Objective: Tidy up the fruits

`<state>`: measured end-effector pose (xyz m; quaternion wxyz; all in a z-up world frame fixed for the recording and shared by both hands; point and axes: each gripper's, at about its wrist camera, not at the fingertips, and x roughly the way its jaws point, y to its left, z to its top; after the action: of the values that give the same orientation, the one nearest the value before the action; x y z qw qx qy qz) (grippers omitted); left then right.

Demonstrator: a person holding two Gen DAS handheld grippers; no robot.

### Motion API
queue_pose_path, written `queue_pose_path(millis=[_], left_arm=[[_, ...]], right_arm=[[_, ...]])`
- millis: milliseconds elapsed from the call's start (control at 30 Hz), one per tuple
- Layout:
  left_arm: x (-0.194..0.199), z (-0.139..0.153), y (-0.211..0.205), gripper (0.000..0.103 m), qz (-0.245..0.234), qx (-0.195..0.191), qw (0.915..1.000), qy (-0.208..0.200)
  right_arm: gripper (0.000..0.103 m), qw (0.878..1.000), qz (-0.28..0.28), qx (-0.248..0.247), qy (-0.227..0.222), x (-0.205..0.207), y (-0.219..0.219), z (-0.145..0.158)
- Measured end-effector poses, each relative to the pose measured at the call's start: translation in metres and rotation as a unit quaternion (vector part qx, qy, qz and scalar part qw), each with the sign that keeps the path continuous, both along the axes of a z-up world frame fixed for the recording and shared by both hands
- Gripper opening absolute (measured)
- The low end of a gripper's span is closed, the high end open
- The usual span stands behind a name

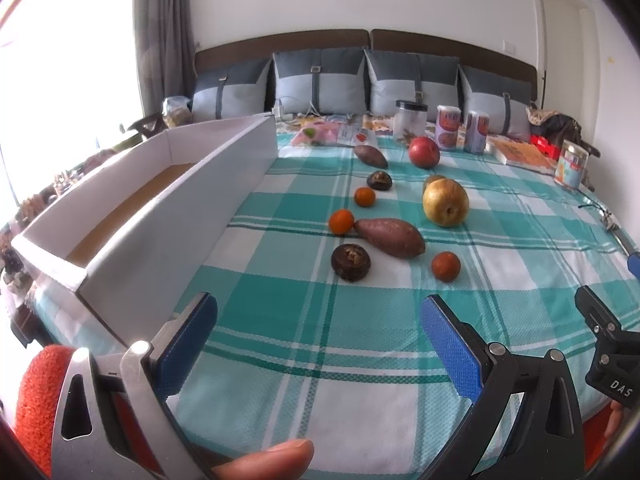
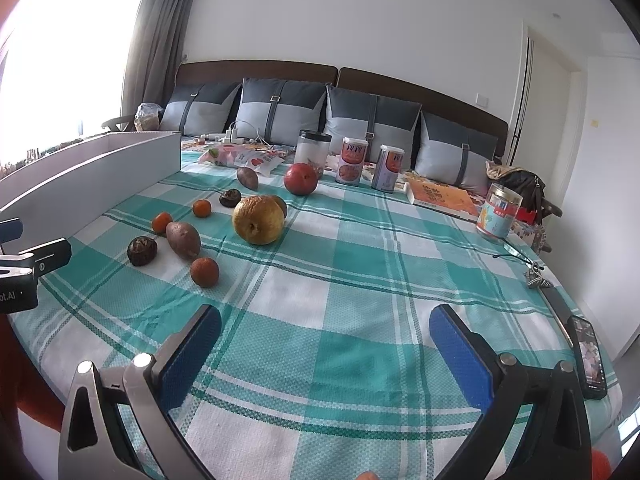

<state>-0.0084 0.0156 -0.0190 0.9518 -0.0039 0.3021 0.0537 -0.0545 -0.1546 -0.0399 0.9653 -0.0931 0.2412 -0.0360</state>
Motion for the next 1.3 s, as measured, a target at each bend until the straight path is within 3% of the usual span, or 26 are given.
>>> queue_pose_path(millis=[1300], left_arm=[[0.0031, -0.0045, -0.0011, 0.102, -0.001, 0.006, 1.0, 0.005]], right_arm=[[0.103, 1.0, 0.004, 0.005, 0.008, 0.0033, 0.0021, -0.005]])
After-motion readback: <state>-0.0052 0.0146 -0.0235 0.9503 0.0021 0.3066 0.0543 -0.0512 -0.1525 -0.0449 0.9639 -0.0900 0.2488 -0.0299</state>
